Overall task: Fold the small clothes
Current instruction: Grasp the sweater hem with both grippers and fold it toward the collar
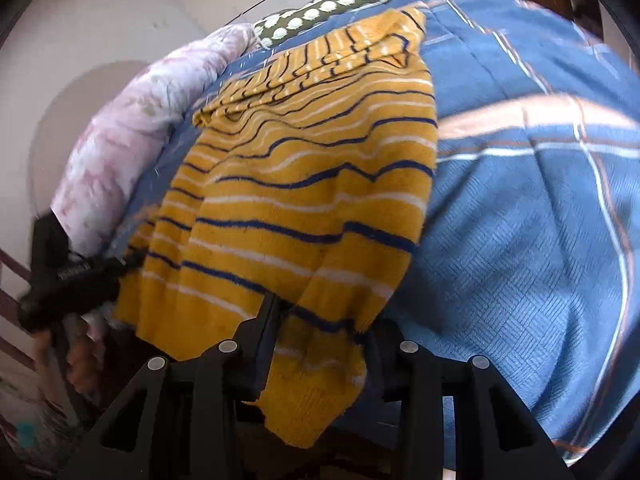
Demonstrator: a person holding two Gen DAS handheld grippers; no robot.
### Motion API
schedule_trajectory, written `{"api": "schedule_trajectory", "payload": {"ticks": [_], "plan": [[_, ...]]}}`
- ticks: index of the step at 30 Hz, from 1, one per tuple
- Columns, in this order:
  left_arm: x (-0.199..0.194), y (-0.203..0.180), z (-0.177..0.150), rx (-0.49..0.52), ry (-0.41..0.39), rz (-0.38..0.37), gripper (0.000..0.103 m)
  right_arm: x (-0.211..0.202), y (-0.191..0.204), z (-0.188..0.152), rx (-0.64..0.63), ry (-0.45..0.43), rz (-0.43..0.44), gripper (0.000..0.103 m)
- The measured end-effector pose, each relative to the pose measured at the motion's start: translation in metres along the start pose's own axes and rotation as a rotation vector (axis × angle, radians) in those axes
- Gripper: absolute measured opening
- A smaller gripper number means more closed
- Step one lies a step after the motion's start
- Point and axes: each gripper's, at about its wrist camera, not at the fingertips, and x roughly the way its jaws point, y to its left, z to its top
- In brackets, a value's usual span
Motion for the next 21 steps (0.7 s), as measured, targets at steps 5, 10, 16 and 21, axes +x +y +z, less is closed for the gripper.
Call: {"api": "schedule_trajectory", "payload": {"ticks": [5, 10, 16, 21], "plan": [[0.012, 0.003, 0.003, -0.025, 0.021, -0.020, 0.015, 0.001, 0.002, 0.000, -0.015, 0.001, -0.017, 0.042], [0.022, 0.000, 0.006, -0.030, 0.034, -0.074, 0.040, -0.002, 0.001, 0.000, -0.003, -0.002, 0.008, 0.042], [0.018, 0.004, 0.013, -0.057, 0.042, -0.031, 0.007, 0.000, -0.007, -0.003, 0.033, 0.010, 0.089, 0.024], [-0.025, 0.015, 0.011, -0.085, -0.062, 0.004, 0.007, -0.009, -0.019, 0.001, 0.085, 0.006, 0.151, 0.011]]}}
